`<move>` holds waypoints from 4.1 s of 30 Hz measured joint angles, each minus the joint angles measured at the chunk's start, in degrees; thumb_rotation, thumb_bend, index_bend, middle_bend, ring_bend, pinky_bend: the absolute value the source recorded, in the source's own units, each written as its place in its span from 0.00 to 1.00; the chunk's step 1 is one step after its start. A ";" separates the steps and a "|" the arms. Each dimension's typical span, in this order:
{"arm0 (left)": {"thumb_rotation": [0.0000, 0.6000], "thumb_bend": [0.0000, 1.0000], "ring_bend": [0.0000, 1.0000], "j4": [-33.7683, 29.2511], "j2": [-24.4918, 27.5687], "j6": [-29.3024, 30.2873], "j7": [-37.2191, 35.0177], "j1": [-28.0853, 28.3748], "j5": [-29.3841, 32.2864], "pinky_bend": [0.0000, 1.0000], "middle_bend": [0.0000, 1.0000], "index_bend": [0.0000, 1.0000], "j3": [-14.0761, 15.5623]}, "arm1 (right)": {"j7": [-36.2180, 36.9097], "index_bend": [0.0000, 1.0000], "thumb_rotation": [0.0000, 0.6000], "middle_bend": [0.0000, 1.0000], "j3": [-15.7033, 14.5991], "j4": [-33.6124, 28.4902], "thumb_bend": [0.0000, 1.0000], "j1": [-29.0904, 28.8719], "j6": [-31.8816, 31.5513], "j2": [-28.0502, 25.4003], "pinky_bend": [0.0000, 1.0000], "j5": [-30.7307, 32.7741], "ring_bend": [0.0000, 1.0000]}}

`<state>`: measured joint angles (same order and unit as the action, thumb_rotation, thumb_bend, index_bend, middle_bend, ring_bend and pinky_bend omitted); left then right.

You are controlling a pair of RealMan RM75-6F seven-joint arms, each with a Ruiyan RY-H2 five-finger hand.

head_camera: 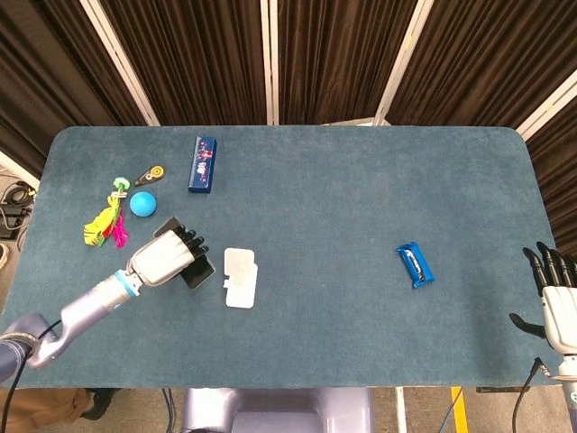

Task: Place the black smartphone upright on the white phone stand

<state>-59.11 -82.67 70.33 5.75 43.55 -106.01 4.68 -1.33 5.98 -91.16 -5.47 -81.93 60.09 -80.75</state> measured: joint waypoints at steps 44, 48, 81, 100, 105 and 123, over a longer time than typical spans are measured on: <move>1.00 0.00 0.40 -4.67 -0.66 -7.69 35.68 14.20 -17.25 0.31 0.38 0.48 -0.09 | 5.20 0.00 1.00 0.00 0.37 0.80 0.00 0.86 -0.75 -1.56 0.00 0.09 0.00; 1.00 0.00 0.40 -4.77 -0.93 -8.23 36.57 14.01 -16.75 0.31 0.38 0.48 -0.16 | 5.38 0.00 1.00 0.00 0.36 0.74 0.00 0.90 -0.78 -1.63 0.00 0.03 0.00; 1.00 0.00 0.08 -9.48 -0.10 -12.84 40.49 13.23 -12.89 0.16 0.03 0.24 -0.26 | 5.86 0.00 1.00 0.00 0.31 0.46 0.00 1.10 -1.07 -1.96 0.00 -0.33 0.00; 1.00 0.00 0.00 -16.75 6.37 -4.71 40.57 9.24 -10.96 0.00 0.00 0.03 -2.15 | 6.58 0.00 1.00 0.00 -0.06 -0.56 0.00 1.59 -2.32 -2.63 0.00 -1.88 0.00; 1.00 0.00 0.00 -20.32 7.79 0.84 36.63 5.11 -6.15 0.00 0.00 0.00 -3.75 | 7.06 0.00 1.00 0.00 -0.18 -0.82 0.00 1.83 -2.92 -2.90 0.00 -2.45 0.00; 1.00 0.00 0.00 -42.26 16.82 15.11 9.63 -22.95 24.76 0.00 0.00 0.00 -2.50 | 6.69 0.00 1.00 0.00 -1.00 -2.44 0.00 2.38 -4.99 -3.49 0.00 -5.53 0.00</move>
<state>-101.37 -65.85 85.44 15.38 20.61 -81.25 2.18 5.36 4.98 -93.60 -3.09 -86.92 56.60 -86.28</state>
